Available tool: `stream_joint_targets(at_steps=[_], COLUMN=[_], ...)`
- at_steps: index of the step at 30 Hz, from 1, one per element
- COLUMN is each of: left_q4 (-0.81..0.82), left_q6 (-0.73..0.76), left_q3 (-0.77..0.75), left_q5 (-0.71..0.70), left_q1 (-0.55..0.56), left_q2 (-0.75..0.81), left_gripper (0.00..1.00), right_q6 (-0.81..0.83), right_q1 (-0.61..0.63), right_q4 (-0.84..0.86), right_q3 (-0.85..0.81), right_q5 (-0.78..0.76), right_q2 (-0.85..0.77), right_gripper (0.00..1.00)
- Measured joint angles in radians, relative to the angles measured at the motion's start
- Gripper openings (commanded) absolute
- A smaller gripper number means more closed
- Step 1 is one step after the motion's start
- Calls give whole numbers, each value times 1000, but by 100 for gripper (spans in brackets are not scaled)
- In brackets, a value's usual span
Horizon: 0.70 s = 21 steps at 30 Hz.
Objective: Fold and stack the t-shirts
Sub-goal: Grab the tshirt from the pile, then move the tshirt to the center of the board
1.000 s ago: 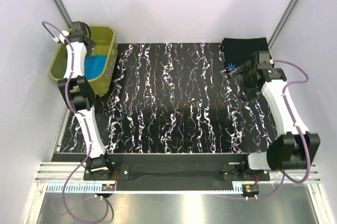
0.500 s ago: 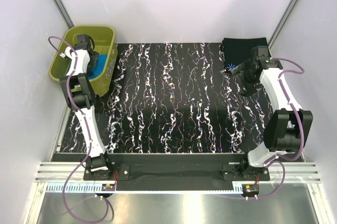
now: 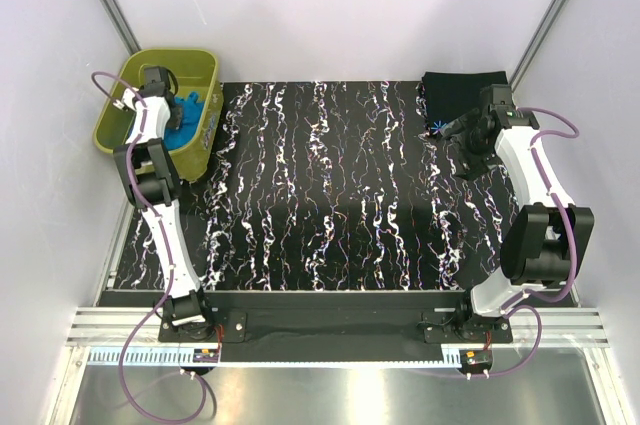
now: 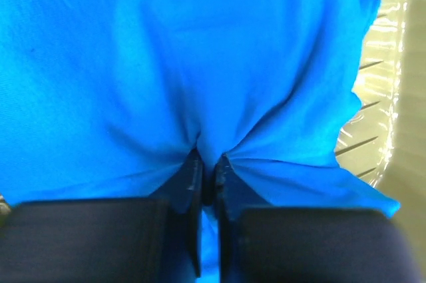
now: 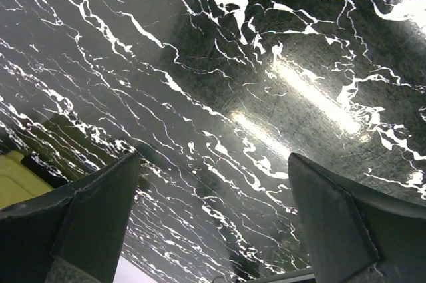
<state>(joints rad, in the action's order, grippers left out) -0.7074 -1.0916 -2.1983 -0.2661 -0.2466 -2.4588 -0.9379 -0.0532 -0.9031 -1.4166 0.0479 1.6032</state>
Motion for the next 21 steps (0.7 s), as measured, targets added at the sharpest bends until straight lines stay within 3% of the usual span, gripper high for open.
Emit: stream_joint_targets(at_steps=[11, 21], left_q4=[-37, -19], left_q6=[118, 176], left_q3=[-14, -24], left_q5=[-3, 12], left_q1=[56, 143], left_q2=[189, 602], left_gripper=[0, 0], right_q6=[22, 17], right_q1=[0, 3], right_q4=[86, 217], right_q3=[-5, 98], right_q5=[213, 510], right_q2=[-4, -114], right_gripper=[100, 100])
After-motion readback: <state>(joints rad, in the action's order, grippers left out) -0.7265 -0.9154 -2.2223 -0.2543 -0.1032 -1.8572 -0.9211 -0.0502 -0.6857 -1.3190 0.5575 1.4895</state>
